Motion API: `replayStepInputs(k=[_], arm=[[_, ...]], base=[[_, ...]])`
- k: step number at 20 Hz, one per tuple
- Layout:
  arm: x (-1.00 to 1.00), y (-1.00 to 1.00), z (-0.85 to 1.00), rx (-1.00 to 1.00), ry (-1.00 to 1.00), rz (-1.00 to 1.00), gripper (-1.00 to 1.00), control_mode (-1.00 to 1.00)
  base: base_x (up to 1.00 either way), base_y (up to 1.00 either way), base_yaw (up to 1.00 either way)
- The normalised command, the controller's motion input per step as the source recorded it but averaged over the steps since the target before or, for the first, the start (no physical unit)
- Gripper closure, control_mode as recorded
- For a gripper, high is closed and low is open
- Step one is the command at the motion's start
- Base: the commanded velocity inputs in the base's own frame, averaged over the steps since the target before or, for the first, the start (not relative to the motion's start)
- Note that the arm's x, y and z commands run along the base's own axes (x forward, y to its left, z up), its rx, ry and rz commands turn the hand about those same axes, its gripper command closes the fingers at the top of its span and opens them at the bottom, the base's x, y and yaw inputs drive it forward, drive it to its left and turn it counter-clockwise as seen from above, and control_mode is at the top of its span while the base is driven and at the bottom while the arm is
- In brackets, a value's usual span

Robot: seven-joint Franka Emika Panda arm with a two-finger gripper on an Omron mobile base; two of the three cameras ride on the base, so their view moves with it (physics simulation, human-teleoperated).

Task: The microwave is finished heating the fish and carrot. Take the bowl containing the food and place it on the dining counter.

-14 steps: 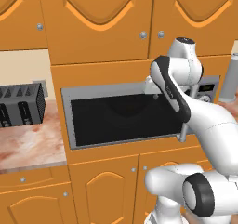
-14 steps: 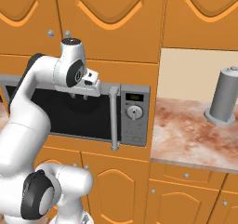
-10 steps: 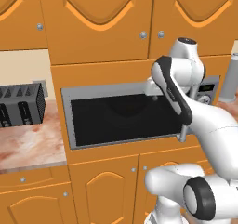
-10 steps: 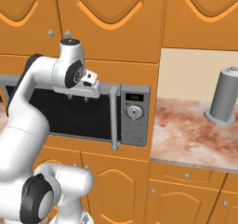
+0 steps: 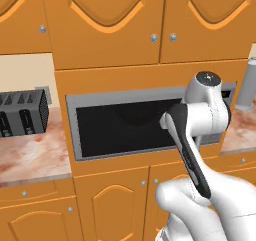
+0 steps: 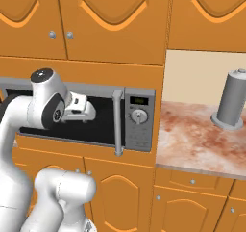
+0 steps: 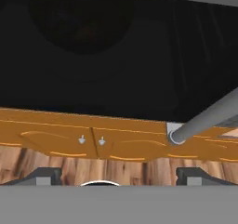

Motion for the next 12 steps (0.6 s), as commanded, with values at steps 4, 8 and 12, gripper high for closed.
replayStepInputs(k=[4,8,12], arm=[[-0.07,-0.02,0.0,0.0,0.0,0.0,-1.0,-1.0],[-0.09,-0.05,0.0,0.0,0.0,0.0,-1.0,1.0],[0.0,0.0,0.0,0.0,0.0,0.0,-1.0,1.0]], base=[[0.0,0.0,0.0],[-0.39,-0.27,0.0],[-0.6,-0.39,0.0]])
